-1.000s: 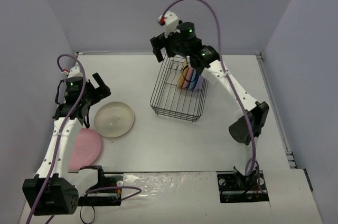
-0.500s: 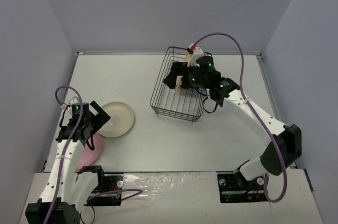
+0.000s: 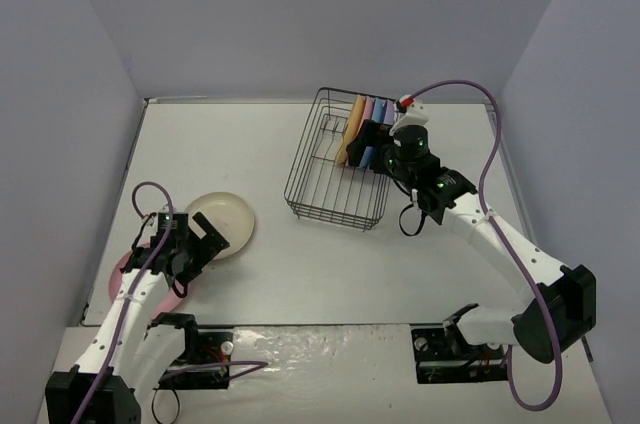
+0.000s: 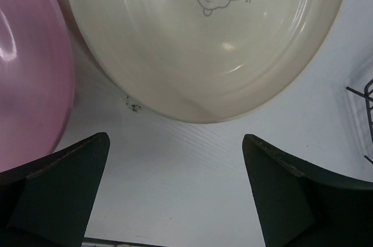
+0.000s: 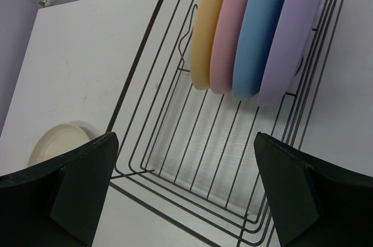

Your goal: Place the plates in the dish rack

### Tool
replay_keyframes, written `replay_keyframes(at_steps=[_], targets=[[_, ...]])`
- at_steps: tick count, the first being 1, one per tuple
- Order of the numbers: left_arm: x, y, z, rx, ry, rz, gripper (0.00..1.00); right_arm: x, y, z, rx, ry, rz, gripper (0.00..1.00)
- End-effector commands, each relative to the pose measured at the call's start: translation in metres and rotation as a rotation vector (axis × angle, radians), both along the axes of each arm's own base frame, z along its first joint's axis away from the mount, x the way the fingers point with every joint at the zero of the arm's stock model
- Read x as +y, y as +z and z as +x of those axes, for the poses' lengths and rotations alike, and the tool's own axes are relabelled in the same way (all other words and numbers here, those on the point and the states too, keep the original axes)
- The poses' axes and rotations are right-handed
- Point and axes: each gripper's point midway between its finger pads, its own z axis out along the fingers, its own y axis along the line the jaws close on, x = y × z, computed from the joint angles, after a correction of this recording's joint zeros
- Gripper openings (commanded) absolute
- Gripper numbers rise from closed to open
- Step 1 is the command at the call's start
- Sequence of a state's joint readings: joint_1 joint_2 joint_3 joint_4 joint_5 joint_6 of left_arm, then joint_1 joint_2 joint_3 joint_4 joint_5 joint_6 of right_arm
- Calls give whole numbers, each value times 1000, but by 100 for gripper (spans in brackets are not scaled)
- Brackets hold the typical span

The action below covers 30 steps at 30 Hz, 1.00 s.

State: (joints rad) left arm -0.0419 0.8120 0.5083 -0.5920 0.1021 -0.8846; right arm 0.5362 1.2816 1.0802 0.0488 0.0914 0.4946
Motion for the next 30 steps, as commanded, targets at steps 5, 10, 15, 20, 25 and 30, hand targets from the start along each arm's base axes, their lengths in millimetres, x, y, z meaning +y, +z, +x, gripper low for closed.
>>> replay_keyframes(at_steps=[5, 10, 15, 20, 25, 30], targets=[[-10, -3, 25, -35, 117, 28, 97, -41, 40, 7, -115, -146, 45, 100], [2, -23, 30, 3, 267, 42, 97, -61, 44, -1, -125, -193, 43, 100], [9, -35, 29, 27, 364, 45, 85, -82, 49, -8, -144, -264, 46, 100], [18, -38, 34, 25, 405, 88, 55, -92, 53, -11, -154, -303, 49, 100], [16, -47, 36, 37, 421, 77, 30, -95, 56, -13, -159, -313, 49, 100], [17, -47, 41, 10, 435, 76, 10, -99, 59, -18, -160, -322, 55, 100]])
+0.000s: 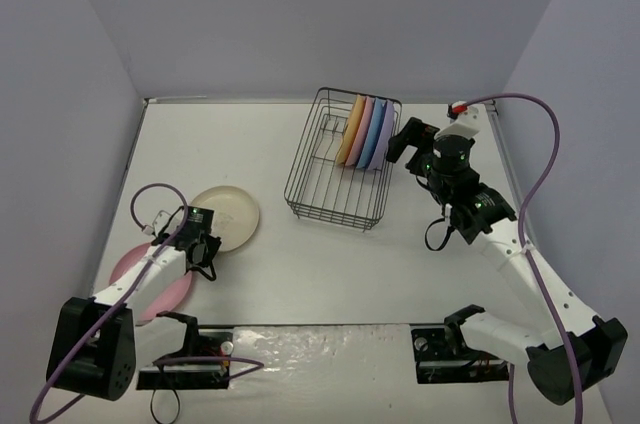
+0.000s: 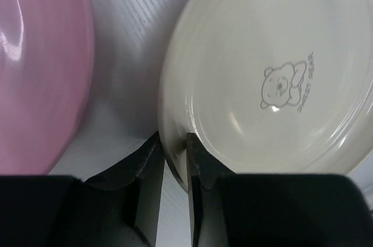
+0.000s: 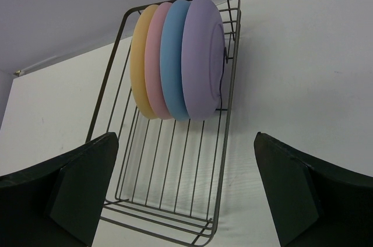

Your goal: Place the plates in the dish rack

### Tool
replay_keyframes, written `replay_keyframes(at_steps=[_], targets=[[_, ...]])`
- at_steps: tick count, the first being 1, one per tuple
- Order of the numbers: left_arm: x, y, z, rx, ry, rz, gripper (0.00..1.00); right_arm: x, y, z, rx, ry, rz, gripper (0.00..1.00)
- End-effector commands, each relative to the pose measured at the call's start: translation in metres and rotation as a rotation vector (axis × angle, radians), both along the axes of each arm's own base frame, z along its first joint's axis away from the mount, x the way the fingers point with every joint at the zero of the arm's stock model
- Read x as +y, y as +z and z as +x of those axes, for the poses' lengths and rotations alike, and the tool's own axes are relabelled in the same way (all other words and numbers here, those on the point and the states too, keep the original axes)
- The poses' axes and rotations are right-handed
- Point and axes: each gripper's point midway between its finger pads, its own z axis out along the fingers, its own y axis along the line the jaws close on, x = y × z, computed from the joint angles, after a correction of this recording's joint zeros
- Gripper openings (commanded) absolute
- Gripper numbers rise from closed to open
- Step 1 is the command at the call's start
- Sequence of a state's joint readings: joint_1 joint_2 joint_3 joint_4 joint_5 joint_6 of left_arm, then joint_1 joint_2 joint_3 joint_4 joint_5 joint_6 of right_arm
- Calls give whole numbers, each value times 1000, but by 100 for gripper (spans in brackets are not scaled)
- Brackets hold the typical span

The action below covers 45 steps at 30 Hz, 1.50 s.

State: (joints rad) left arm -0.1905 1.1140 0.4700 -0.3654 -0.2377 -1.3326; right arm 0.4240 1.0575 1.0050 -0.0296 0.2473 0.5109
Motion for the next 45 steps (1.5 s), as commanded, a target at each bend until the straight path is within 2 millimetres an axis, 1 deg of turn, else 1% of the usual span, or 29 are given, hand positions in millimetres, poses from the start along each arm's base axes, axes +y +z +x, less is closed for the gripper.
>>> replay_keyframes(at_steps=[1, 2, 4, 6, 8, 11, 12, 13, 15, 16, 17, 19, 20, 21, 22, 24, 26, 27, 29, 31, 32, 34, 36, 39, 41, 42, 44, 45], targets=[[3, 0, 6, -31, 29, 10, 3, -11, 29, -1, -87, -58, 48, 100], [3, 2, 8, -38, 26, 11, 1, -12, 29, -2, -87, -60, 48, 100], [3, 8, 11, -51, 4, 25, 0, -13, 30, -3, -89, -60, 46, 100], [6, 21, 14, -74, 3, 44, 0, -12, 30, -3, -91, -50, 37, 100], [11, 44, 20, -131, -8, 76, 0, -10, 30, -3, -93, -27, 18, 100], [20, 97, 35, -288, 4, 119, 0, 7, 32, -5, -107, 90, -15, 100], [23, 115, 38, -344, 5, 138, 0, 17, 32, -6, -116, 154, -22, 100], [27, 138, 42, -415, 7, 159, 0, 30, 33, -7, -130, 234, -30, 100], [31, 164, 46, -497, -6, 192, 0, 47, 29, -8, -137, 320, -38, 100], [33, 189, 48, -577, -16, 219, 0, 64, 27, -10, -151, 404, -41, 100], [34, 210, 48, -645, -26, 231, 0, 75, 26, -12, -159, 460, -58, 100], [26, 238, 49, -728, -127, 270, 0, 98, 19, -13, -149, 523, -105, 100], [21, 249, 49, -766, -164, 270, 0, 108, 20, -15, -155, 537, -125, 100], [12, 265, 51, -824, -225, 269, 0, 120, 23, -17, -171, 550, -135, 100], [4, 276, 52, -863, -274, 266, 0, 131, 26, -19, -183, 567, -137, 100], [-19, 293, 55, -927, -413, 245, 0, 156, 29, -25, -192, 636, -117, 100], [-37, 294, 59, -936, -507, 206, 0, 173, 35, -24, -211, 684, -70, 100], [-41, 290, 63, -917, -529, 201, 0, 178, 32, -22, -205, 692, -57, 100], [-46, 286, 65, -898, -548, 192, 0, 188, 40, -21, -223, 715, -5, 100], [-55, 280, 67, -888, -578, 178, 0, 198, 38, -21, -223, 744, 22, 100], [-58, 280, 68, -900, -585, 176, 0, 203, 41, -22, -232, 763, 43, 100], [-64, 281, 68, -913, -603, 169, 0, 209, 39, -22, -232, 787, 60, 100], [-75, 286, 68, -938, -639, 170, 0, 214, 39, -22, -232, 802, 74, 100], [-86, 285, 69, -940, -675, 159, 0, 219, 39, -17, -233, 790, 96, 97], [-95, 285, 68, -943, -713, 142, 0, 218, 37, -8, -223, 744, 98, 93], [-97, 285, 67, -945, -719, 138, 0, 217, 34, -5, -212, 729, 96, 89], [-100, 286, 66, -959, -726, 129, 0, 212, 30, 5, -195, 667, 85, 80], [-101, 286, 65, -961, -727, 127, 0, 211, 27, 8, -185, 652, 87, 73]])
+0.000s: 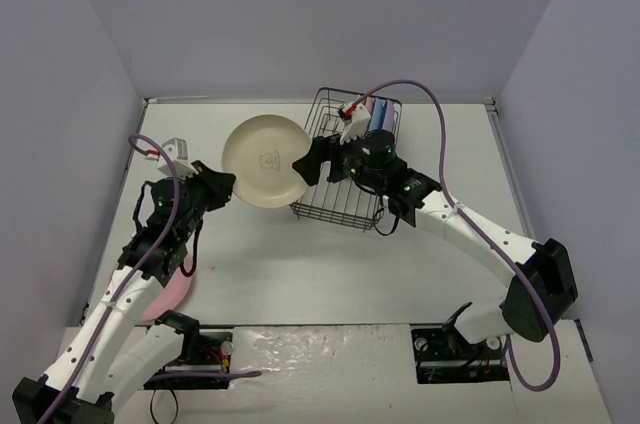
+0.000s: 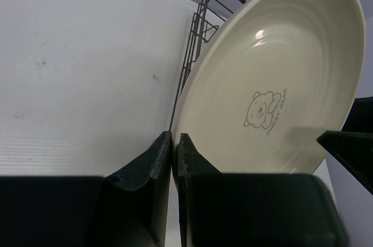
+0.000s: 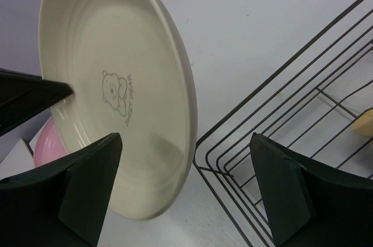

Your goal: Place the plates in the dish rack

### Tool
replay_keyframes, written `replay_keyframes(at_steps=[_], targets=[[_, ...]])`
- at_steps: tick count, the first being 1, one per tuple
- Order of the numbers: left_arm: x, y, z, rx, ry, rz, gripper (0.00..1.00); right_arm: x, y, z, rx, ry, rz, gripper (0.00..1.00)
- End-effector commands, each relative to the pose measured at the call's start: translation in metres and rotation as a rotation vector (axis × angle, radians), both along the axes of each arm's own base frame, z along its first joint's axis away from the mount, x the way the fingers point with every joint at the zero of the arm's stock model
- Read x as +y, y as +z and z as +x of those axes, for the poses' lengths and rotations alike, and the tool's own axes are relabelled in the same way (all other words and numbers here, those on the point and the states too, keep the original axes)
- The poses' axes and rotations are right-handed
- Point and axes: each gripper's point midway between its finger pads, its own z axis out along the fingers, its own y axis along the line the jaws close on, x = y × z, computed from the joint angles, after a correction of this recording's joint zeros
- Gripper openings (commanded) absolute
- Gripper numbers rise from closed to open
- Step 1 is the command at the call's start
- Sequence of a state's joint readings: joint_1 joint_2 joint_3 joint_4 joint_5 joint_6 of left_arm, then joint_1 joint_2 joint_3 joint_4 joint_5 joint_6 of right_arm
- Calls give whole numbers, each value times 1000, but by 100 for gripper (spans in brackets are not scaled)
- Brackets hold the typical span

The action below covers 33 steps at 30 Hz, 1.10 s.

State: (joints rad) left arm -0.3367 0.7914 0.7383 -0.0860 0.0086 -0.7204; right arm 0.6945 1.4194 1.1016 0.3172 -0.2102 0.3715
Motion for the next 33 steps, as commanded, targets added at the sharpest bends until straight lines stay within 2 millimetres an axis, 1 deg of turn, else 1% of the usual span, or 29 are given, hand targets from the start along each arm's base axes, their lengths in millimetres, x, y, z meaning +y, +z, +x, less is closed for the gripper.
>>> replay_keyframes(at_steps=[1, 3, 4, 6, 7, 8, 10, 12, 15, 16, 17, 18, 19, 22, 23, 24, 25, 26, 27, 29, 31, 32, 33], targets=[[-12, 48, 5, -156, -43, -51, 0, 0, 46, 22, -83, -101, 109, 64], [-12, 47, 4, -150, -42, -49, 0, 0, 46, 24, -74, -114, 120, 46], [-12, 46, 4, -146, -43, -47, 0, 0, 48, 24, -77, -114, 128, 39], [-9, 46, 4, -147, -26, -45, 0, -1, 53, 21, -85, -114, 146, 9], [-9, 46, 5, -146, -23, -44, 0, -2, 53, 21, -85, -116, 147, 2], [-9, 45, 5, -146, -23, -44, 0, -3, 54, 21, -88, -120, 150, 0], [-8, 46, 5, -146, -21, -42, 0, -7, 59, 20, -103, -135, 156, 0], [-4, 45, 7, -140, 7, -33, 8, -11, 64, 20, -114, -146, 160, 0], [-4, 47, 12, -143, 10, -29, 19, -18, 72, 21, -135, -177, 158, 0], [-5, 48, 13, -143, 10, -27, 47, -20, 76, 22, -147, -184, 155, 0], [-5, 49, 15, -139, 13, -25, 79, -23, 79, 23, -157, -201, 148, 0], [-4, 49, 16, -131, 21, -22, 90, -29, 81, 28, -160, -245, 133, 0], [-3, 47, 17, -119, 29, -15, 97, -37, 83, 34, -163, -298, 114, 0], [3, 37, 20, -65, 59, 25, 97, -67, 95, 53, -171, -497, 44, 0], [6, 32, 22, -41, 79, 40, 97, -82, 102, 62, -171, -605, 13, 0], [12, 28, 23, -27, 105, 55, 97, -85, 105, 64, -170, -644, -1, 0], [17, 25, 23, -16, 132, 69, 97, -94, 108, 68, -175, -724, -24, 0], [22, 23, 24, -8, 159, 82, 97, -112, 112, 70, -187, -851, -59, 0], [25, 20, 23, 0, 171, 89, 97, -124, 114, 71, -194, -947, -92, 0], [35, 15, 23, 11, 220, 110, 97, -137, 116, 76, -186, -1116, -206, 0], [40, 13, 23, 12, 243, 124, 97, -146, 116, 78, -192, -1238, -272, 0], [45, 10, 22, 18, 264, 138, 97, -149, 105, 80, -204, -1321, -352, 0], [48, 9, 22, 23, 279, 146, 97, -148, 106, 82, -217, -1363, -381, 0]])
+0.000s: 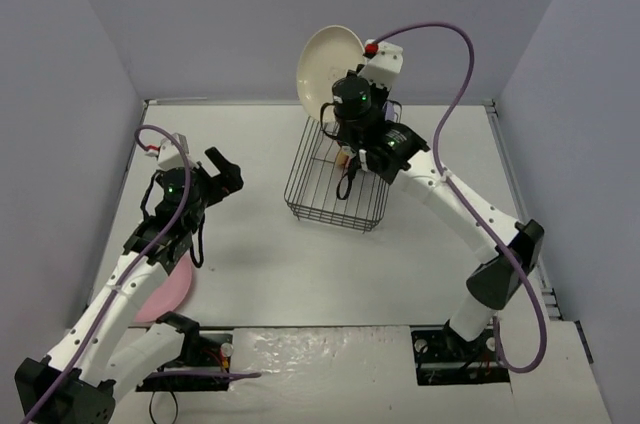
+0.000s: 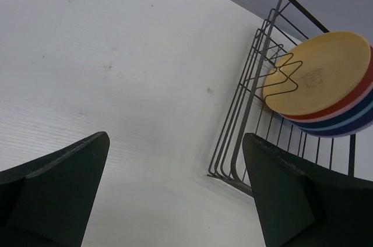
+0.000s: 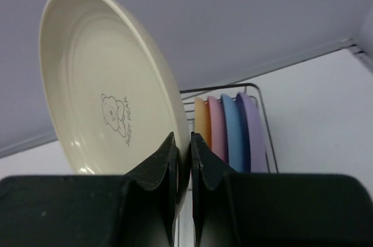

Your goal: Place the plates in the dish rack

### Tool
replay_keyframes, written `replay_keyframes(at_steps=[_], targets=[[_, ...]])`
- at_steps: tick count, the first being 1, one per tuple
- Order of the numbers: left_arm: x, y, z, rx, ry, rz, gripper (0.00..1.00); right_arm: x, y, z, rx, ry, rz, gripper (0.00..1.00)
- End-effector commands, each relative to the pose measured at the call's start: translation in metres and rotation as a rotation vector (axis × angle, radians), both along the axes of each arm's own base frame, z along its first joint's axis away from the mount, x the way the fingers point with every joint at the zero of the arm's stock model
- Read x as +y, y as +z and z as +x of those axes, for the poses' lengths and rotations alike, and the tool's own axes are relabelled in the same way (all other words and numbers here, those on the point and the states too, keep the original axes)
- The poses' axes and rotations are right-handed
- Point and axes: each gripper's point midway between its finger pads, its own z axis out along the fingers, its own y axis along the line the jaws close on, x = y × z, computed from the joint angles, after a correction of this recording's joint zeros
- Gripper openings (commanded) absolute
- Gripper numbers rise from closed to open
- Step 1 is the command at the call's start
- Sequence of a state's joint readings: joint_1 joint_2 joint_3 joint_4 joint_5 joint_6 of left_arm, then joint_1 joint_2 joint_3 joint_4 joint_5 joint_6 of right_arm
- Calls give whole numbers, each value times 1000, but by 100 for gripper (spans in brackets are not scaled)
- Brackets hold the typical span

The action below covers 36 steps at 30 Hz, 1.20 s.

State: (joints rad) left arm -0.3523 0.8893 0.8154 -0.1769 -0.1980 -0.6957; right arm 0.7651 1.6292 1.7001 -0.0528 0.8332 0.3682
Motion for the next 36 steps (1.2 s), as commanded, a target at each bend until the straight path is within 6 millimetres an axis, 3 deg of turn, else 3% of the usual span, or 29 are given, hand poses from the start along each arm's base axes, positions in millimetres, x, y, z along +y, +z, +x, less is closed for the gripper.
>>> replay_keyframes(at_steps=[1, 5, 10, 13, 15, 24, 36], targets=[[24, 21, 4, -56, 115, 47, 97, -43, -8, -3, 2, -476, -212, 0], [31, 15, 4, -42, 144, 68, 97, -30, 3, -2, -18, -562, -254, 0], [35, 5, 6, -18, 146, 75, 97, -14, 1, 0, 73, -605, -348, 0], [36, -1, 9, -10, 142, 61, 97, -4, -15, 6, 148, -568, -443, 0], [32, -2, 13, -16, 113, 34, 97, 0, -7, 10, 160, -551, -469, 0], [29, -21, 24, 47, 73, -4, 97, 27, -30, 34, 194, -525, -584, 0], [49, -19, 15, 22, 115, 0, 97, 33, -53, 62, 221, -510, -733, 0]])
